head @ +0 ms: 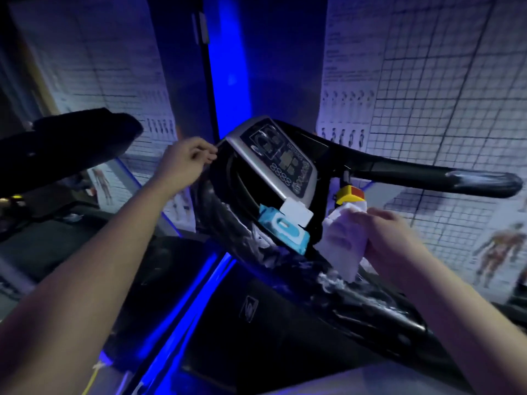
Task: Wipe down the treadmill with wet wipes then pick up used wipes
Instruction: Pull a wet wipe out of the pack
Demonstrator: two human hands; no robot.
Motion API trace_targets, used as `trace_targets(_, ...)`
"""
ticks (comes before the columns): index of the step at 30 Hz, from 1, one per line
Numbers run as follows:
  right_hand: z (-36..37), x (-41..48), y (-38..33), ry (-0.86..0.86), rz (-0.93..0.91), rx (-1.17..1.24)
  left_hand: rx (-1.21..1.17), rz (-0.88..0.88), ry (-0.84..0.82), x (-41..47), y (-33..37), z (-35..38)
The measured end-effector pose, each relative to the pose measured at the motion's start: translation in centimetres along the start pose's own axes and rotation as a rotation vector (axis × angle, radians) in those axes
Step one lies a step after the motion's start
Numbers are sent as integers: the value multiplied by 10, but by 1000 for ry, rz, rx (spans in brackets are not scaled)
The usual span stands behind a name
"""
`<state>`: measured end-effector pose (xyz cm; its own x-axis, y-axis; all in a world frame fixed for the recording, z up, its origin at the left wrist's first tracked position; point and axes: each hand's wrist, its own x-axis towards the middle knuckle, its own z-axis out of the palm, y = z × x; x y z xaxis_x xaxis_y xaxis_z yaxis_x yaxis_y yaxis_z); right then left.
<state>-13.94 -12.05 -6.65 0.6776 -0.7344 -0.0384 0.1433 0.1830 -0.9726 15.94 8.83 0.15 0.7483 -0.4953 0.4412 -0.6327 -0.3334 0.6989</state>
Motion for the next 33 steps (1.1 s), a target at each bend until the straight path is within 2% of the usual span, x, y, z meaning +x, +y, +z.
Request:
trace_targets(4, 42, 17, -5, -101, -51, -40, 53, -45, -33, -21, -46, -28)
trace_targets(7, 71, 39, -15, -135, -109, -105, 126, -78, -105, -42, -59, -27)
trace_targets(10, 101, 67, -17, -172, -150, -161, 94, -102, -149, -55, -67, -18)
trace_targets(15, 152, 106, -17, -104, -368, -300, 26, -112, -158, -45, -68, -3)
trace_targets(18, 185, 106, -17, -165, -627, -465, 55, -109, -187, -43, -77, 14)
trace_targets(21, 212, 97, 2, -302, -801, -774, 20, -191, -122, -42, -95, 22)
trace_targets(25, 227, 93, 53, -574, -781, -1204, 0, -185, -124, -29, -119, 14)
trace_targets(26, 227, 92, 64, -594, -779, -1260, -30, -179, -136, -27, -126, 13)
trace_targets(28, 222, 85, 80, -542, -860, -1300, -67, -110, -180, -27, -136, 14)
trace_targets(31, 214, 59, 105, -303, -1079, -1458, -65, 75, -265, -30, -144, 13)
trace_targets(33, 210, 41, 125, -202, -1029, -1614, -14, 184, -317, -30, -150, 12)
